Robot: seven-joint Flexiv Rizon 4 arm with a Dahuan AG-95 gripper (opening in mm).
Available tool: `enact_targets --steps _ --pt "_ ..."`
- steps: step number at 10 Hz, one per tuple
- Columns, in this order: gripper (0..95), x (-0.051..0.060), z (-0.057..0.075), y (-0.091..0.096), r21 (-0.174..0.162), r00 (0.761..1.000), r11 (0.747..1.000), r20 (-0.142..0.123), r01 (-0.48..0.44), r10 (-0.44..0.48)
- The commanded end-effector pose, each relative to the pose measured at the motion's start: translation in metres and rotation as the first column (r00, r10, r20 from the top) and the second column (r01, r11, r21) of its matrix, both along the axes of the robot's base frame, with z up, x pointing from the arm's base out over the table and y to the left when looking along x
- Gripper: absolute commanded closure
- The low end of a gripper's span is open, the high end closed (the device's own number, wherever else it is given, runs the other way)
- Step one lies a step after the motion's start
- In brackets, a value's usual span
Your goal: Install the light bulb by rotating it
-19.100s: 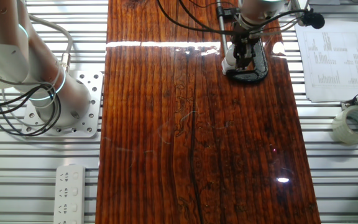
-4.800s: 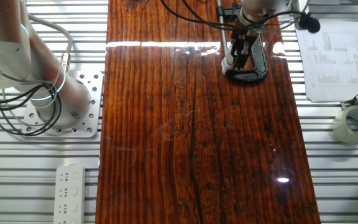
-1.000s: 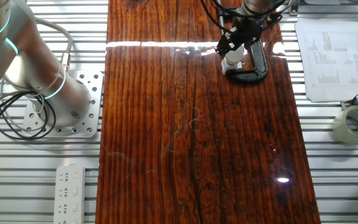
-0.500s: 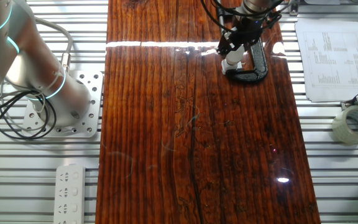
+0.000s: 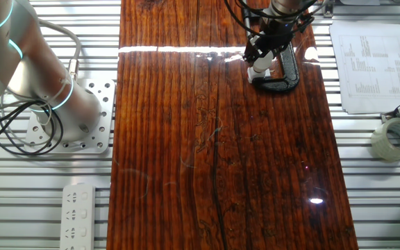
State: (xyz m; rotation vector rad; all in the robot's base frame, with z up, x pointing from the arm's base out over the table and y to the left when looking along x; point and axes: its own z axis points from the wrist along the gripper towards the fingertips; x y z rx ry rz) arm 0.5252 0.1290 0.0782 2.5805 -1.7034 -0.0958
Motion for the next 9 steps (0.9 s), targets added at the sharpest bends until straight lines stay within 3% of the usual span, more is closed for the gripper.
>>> enact_targets --steps 1,9 --pt "38.0 0.0 0.0006 0.0002 0.003 1.0 1.0 -0.001 0.008 -0.008" --pt "38.0 0.0005 -0.0012 -0.0001 0.002 1.0 1.0 0.005 0.026 -0.026"
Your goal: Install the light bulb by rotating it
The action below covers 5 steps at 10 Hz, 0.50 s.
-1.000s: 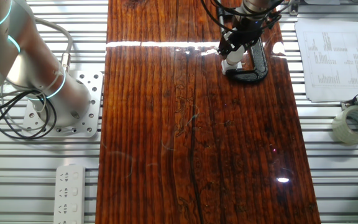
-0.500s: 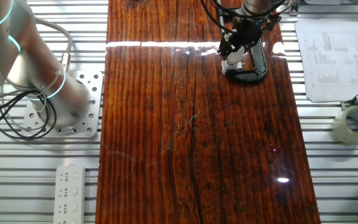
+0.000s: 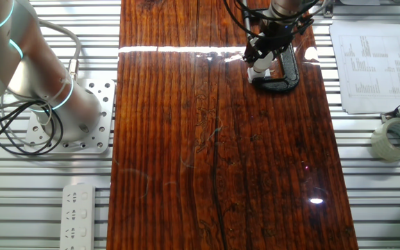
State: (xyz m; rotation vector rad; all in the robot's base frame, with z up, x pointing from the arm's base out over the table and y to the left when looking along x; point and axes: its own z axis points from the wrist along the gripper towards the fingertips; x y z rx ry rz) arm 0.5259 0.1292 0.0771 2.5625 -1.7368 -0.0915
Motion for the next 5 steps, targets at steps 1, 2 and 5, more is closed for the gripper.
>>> enact_targets --steps 1,2,5 --pt "57.0 -0.0001 -0.0003 -0.0003 0.0 1.0 1.0 0.003 0.002 -0.002" --pt "57.0 0.0 -0.0007 -0.0004 0.0 1.0 1.0 0.006 0.003 -0.003" --pt "57.0 0.0001 -0.0011 -0.0004 -0.001 1.0 1.0 0.008 0.006 -0.006"
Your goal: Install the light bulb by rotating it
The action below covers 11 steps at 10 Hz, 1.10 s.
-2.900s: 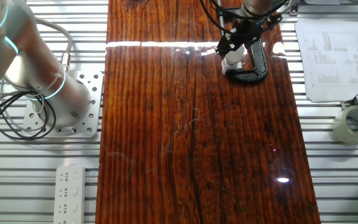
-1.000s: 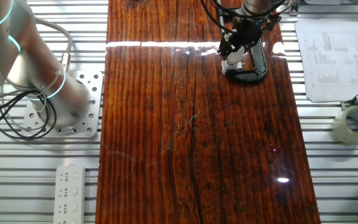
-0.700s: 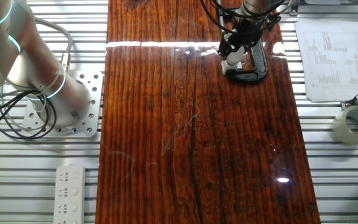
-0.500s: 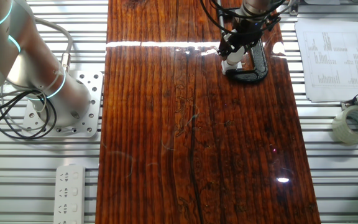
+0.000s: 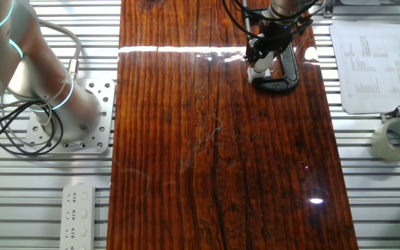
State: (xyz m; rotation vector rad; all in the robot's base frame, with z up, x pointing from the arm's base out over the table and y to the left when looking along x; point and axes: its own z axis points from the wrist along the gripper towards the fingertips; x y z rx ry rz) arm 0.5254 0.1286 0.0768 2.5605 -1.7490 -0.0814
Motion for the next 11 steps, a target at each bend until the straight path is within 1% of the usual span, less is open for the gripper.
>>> enact_targets --steps 1,2,3,5,6,8,10,11 --pt "57.0 0.0006 -0.0008 0.0002 0.0 1.0 1.0 0.002 0.01 -0.01" --pt "57.0 0.0006 -0.0008 0.0002 0.0 1.0 1.0 0.007 0.022 -0.022" --pt "76.0 0.0006 -0.0008 0.0002 -0.002 0.999 0.999 0.008 0.033 -0.033" --pt "76.0 0.0006 -0.0006 0.0002 -0.006 0.997 0.997 0.007 0.074 -0.074" --pt "76.0 0.0007 -0.0004 0.0004 -0.005 0.994 0.994 0.011 0.107 -0.107" --pt "76.0 0.0007 -0.0005 0.0003 -0.006 0.989 0.99 0.03 0.143 -0.143" --pt "76.0 0.0008 -0.0008 0.0001 -0.016 0.983 0.983 0.03 0.181 -0.181" --pt "76.0 0.0009 -0.0012 0.0 -0.015 0.98 0.98 0.035 0.199 -0.198"
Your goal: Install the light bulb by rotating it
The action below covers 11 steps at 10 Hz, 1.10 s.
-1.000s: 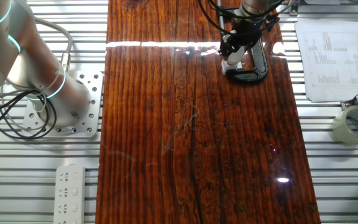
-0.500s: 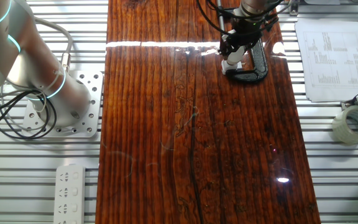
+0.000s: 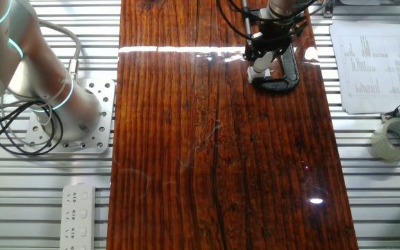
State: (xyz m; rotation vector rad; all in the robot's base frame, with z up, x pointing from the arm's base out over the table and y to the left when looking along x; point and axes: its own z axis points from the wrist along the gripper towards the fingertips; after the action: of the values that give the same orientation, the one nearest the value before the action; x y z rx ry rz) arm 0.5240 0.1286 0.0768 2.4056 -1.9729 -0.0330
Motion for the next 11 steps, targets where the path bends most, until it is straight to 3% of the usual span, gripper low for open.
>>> enact_targets --steps 1,7,11 --pt "76.0 0.0025 -0.0023 -0.0003 0.0 0.999 0.999 0.01 0.039 -0.039" --pt "76.0 0.0027 -0.003 -0.0012 0.005 0.992 0.992 0.0 0.125 -0.125" --pt "76.0 0.0028 -0.0029 -0.0012 0.006 0.975 0.975 -0.001 0.224 -0.224"
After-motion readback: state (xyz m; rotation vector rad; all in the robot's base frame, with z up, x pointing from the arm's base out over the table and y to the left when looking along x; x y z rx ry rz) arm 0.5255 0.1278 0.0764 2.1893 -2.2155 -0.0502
